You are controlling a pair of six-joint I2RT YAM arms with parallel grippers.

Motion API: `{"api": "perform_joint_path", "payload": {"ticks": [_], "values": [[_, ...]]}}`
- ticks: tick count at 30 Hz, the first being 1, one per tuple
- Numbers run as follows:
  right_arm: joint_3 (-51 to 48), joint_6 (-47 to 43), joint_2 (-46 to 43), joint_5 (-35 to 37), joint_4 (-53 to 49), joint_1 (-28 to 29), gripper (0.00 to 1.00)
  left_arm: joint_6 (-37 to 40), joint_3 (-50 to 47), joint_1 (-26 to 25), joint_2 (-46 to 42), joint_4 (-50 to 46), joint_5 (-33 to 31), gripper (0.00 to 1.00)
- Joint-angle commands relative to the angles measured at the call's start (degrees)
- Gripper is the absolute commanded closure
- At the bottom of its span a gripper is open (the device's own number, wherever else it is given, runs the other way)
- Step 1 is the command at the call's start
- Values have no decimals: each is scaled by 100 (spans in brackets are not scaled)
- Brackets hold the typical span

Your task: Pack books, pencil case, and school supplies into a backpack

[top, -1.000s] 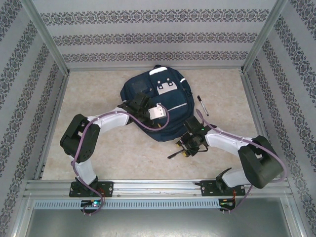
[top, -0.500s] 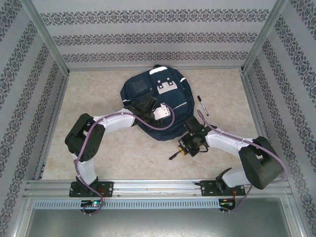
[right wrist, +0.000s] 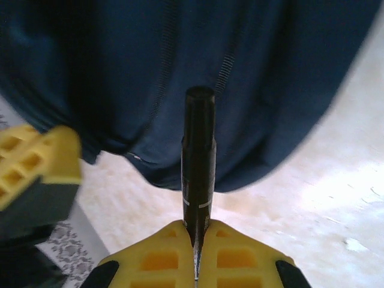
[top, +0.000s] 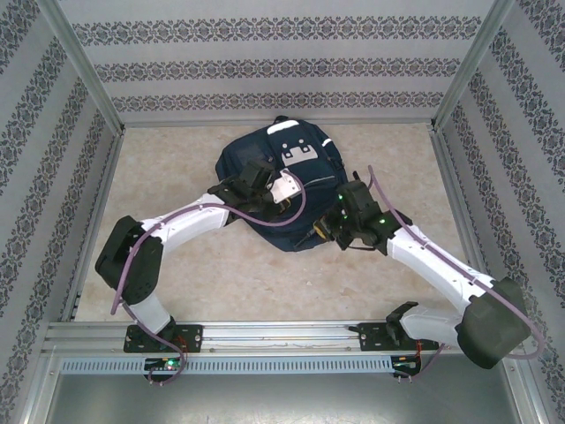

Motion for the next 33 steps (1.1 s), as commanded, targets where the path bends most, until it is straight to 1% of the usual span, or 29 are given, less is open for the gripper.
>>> {"api": "perform_joint_path", "payload": {"ticks": [1, 4, 8, 11, 12, 13, 14, 15, 16, 18, 20, 23, 26, 27, 28, 30, 33], "values": [[256, -302, 380, -154, 187, -271, 98, -326, 197, -6, -184, 266, 136, 100], [494, -221, 845, -383, 758, -315, 98, -577, 294, -5, -268, 325, 143, 100], [721, -52, 1442, -271, 1289, -380, 96, -929, 395, 3, -437, 411, 89, 100], [709, 308, 1874, -259, 2202, -526, 96, -1366, 330, 8, -589, 700, 323, 100], [732, 309, 2024, -281, 2576, -572, 94, -1498, 248, 13, -650, 910, 421, 100], [812, 268, 2141, -246, 2801, -595, 89, -1648, 187, 13, -689, 1062, 437, 100], [897, 207, 2210, -179, 2849, -605, 79, -1761, 172, 13, -709, 1128, 436, 100], [1015, 188, 2252, -104, 2682, -610, 64, -1830, 168, 20, -721, 1153, 424, 100], [1064, 192, 2240, -9, 2596, -620, 58, -1850, 163, 29, -715, 1179, 420, 100], [1034, 182, 2133, 142, 2485, -646, 54, -1843, 140, 48, -730, 1229, 372, 100], [992, 95, 1992, 222, 2239, -699, 53, -1835, 145, 65, -745, 1239, 297, 100], [967, -139, 1759, 105, 1637, -898, 53, -1874, 113, 92, -798, 1335, 147, 100], [888, -508, 1467, -211, 1166, -1211, 53, -1936, -21, 139, -831, 1516, 69, 100], [899, -721, 1352, -273, 863, -1352, 53, -1997, -65, 161, -846, 1557, 52, 100], [959, -935, 1234, -207, 429, -1483, 53, -2073, -116, 186, -868, 1608, 55, 100], [1034, -1515, 1035, 1, -96, -1711, 53, -2173, -222, 237, -903, 1684, 155, 100], [1058, -2372, 970, 261, -534, -2159, 53, -2293, -344, 281, -922, 1718, 314, 100]]}}
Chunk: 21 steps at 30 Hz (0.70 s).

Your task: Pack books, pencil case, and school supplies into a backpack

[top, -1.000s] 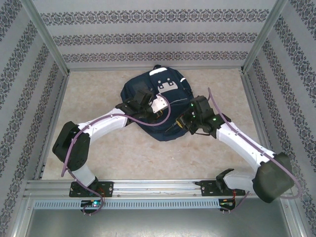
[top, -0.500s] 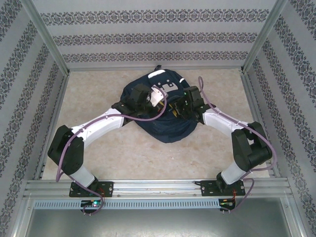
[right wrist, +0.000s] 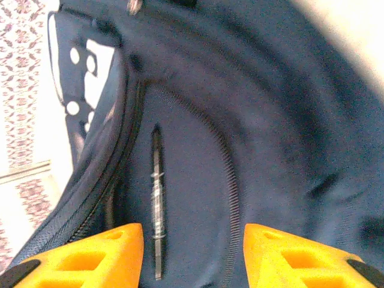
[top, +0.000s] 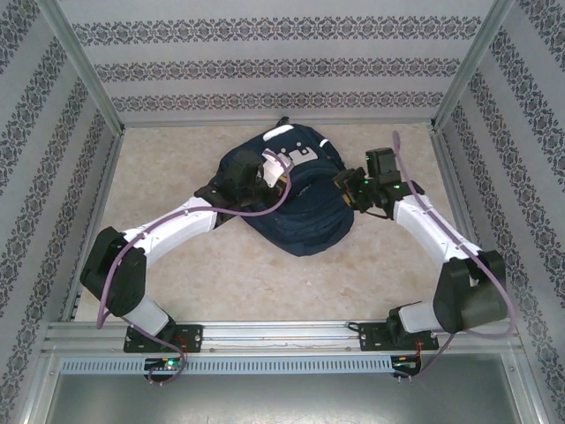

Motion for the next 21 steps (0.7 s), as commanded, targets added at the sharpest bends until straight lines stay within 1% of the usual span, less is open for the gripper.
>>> {"api": "perform_joint_path", "payload": {"ticks": [1, 2, 4, 7, 10, 14, 18, 21], "values": [[141, -1350, -6, 235, -835, -499, 53, -272, -97, 104, -342, 693, 152, 100], [148, -1666, 95, 176, -791, -666, 53, -304, -136, 107, -357, 717, 150, 100], [249, -2721, 458, -96, -595, -959, 53, -393, -235, 136, -429, 777, 146, 100], [855, -3996, 1289, -81, -787, -1059, 53, -450, -292, 190, -526, 769, 190, 100], [1629, -4863, 2278, 97, -1230, -1051, 55, -420, -275, 239, -579, 671, 275, 100], [2446, -5462, 3216, 878, -1745, -1035, 51, -483, -296, 266, -581, 647, 384, 100], [3328, -5884, 4077, 1099, -2479, -1032, 49, -574, -357, 267, -568, 712, 485, 100], [3660, -6028, 4457, 1082, -2828, -1019, 49, -599, -349, 271, -564, 726, 549, 100]]}}
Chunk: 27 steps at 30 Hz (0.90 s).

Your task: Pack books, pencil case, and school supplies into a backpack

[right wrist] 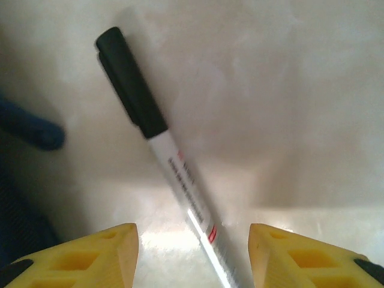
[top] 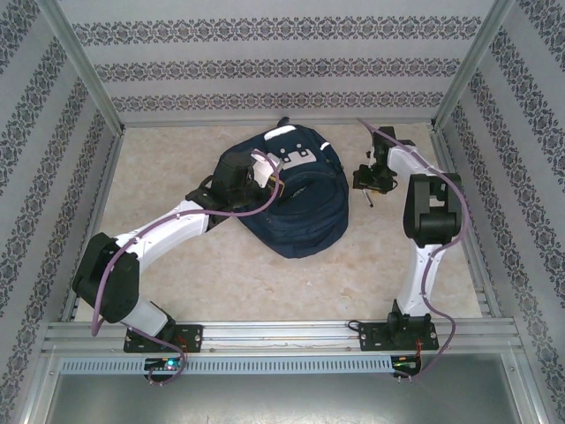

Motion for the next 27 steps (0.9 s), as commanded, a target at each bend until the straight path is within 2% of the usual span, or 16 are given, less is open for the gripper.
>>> {"api": "perform_joint_path", "payload": {"ticks": [1, 3, 5, 10, 15, 20, 24, 27], "values": [[322, -519, 296, 281, -794, 56, 50, -136, 18, 72, -258, 582, 255, 100], [345, -504, 409, 340, -890, 65, 55, -127, 22, 71, -249, 573, 252, 100], [342, -509, 482, 532, -974, 87, 70, -127, 15, 74, -247, 565, 252, 100], [198, -352, 317, 441, -926, 98, 88, -129, -24, 73, -258, 480, 213, 100], [-353, 362, -617, -494, -405, -8, 92, -144, -110, 71, -361, 406, 179, 100], [-1670, 1710, -2179, -1083, 621, -15, 93, -354, -127, 41, -410, 364, -15, 100], [-2684, 2680, -3418, -852, 1142, 242, 93, -587, -90, -39, -356, 476, -17, 100], [-3369, 3639, -4157, -1200, 1588, 463, 93, -740, -21, -118, -270, 574, -17, 100]]}}
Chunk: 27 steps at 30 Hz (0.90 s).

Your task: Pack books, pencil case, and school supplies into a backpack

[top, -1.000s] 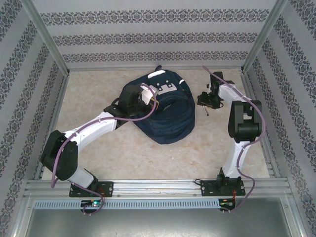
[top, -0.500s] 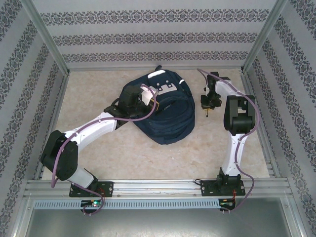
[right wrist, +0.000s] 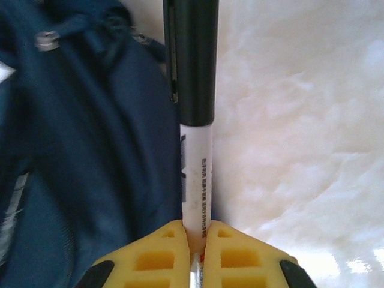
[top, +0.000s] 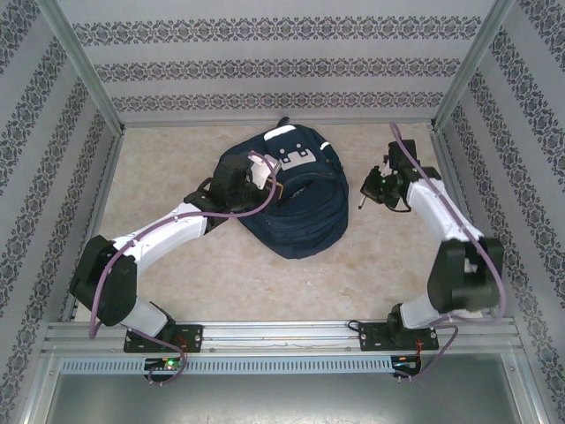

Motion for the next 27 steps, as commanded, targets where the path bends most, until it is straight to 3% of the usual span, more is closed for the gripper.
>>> {"api": "perform_joint_path", "payload": {"ticks": [1, 7, 12, 15, 21, 27], "values": [[-739, 1631, -616, -471, 762, 292, 91, -395, 151, -117, -111, 613, -14, 100], [-1753, 3530, -1463, -33, 2173, 1294, 91, -613, 352, -187, 86, 761, -116, 100], [-1605, 4240, -987, -45, 2976, 1737, 91, -556, 413, -214, 215, 764, -123, 100], [-1411, 4658, -565, 116, 3392, 2111, 84, -556, 429, -214, 255, 787, -110, 100], [-1299, 5171, -46, 384, 3872, 2255, 56, -479, 407, -214, 272, 924, -129, 100], [-1489, 4575, -609, 296, 3308, 2053, 49, -367, 320, -205, 218, 906, -120, 100]]}}
